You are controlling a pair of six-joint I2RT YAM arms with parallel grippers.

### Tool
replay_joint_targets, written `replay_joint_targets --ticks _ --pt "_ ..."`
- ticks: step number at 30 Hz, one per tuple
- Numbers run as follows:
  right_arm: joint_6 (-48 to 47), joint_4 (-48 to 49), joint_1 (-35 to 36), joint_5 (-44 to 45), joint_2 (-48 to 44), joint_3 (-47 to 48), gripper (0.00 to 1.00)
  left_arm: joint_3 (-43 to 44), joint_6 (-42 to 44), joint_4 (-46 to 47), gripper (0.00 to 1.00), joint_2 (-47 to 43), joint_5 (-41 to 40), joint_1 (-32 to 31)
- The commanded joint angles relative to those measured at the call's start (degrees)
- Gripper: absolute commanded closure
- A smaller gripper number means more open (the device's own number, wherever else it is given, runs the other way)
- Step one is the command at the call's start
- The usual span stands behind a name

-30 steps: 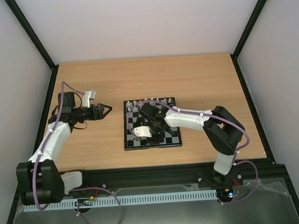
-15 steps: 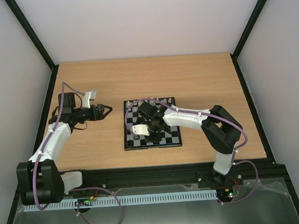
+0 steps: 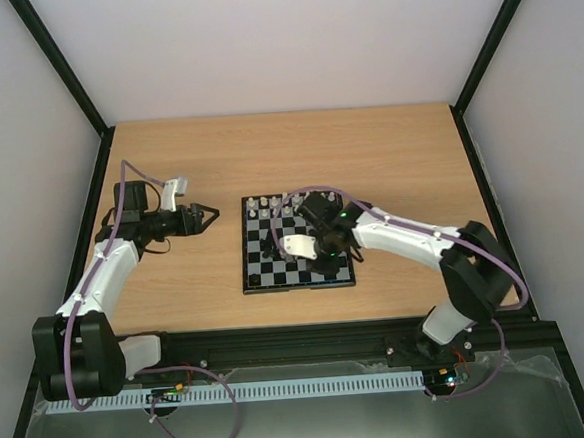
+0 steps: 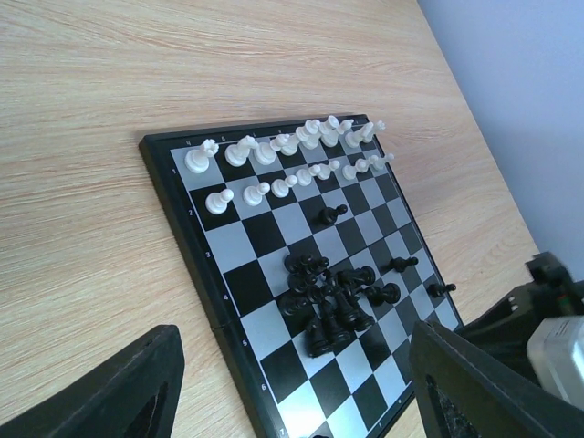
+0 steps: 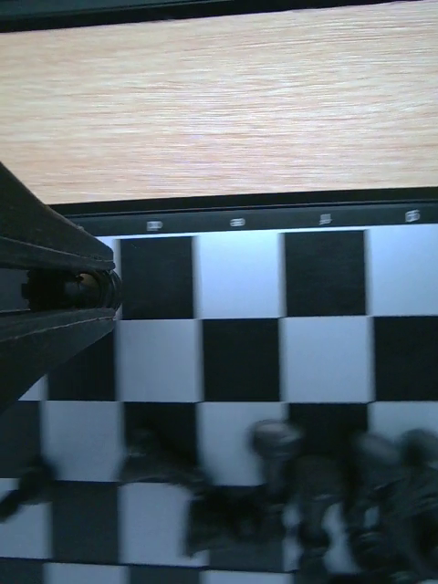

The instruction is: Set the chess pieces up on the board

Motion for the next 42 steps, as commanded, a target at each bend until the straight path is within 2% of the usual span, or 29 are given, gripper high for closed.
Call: replay_joint_targets --ticks 1,10,31,36,42 --pt "0.0 -6.6 -3.9 0.8 -6.6 -5.2 0.93 -0.8 0.2 0.6 0.29 0.4 0.2 0.4" --pt "0.1 -9.5 -9.3 2.4 -13.9 -12.1 0.93 -0.9 0.1 1.0 0.28 0.2 -0.4 0.7" --pt "3.7 -0.6 -10.2 5.7 -9.1 -15.7 0.91 -2.0 -0.7 1.5 0.27 -0.5 0.2 1.2" --pt "4.2 -0.6 -10.2 5.5 -9.1 -15.7 0.87 -2.6 -1.0 1.9 0.26 -0.5 0.7 1.3" --pt "4.1 -4.1 -10.2 3.8 -10.5 -13.1 0.72 -2.4 -1.2 1.9 0.26 -0.4 1.0 1.3"
